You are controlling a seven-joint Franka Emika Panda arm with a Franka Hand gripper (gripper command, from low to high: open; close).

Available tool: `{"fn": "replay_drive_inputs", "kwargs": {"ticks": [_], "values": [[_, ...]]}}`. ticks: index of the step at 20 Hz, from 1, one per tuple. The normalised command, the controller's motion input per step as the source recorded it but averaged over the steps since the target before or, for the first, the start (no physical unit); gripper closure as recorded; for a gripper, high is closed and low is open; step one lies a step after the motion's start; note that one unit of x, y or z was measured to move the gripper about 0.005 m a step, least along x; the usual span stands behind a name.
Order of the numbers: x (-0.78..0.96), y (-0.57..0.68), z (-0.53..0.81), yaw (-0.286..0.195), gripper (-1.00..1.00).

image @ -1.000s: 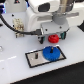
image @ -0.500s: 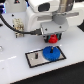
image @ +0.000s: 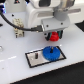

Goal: Insert the blue gear onto the right peg, followed by the red gear

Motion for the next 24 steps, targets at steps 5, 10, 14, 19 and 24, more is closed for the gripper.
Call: {"fn": "replay_drive_inputs", "kwargs": {"ticks": [5, 10, 14, 19, 24], "values": [[0.52, 0.01, 0.54, 0.0, 1.0], [0.66, -0.04, 0.4, 0.0, 1.0], [0.71, -0.09, 0.3, 0.0, 1.0], [0.71, -0.15, 0.27, 0.0, 1.0], [0.68, -0.22, 0.18, 0.0, 1.0]]}}
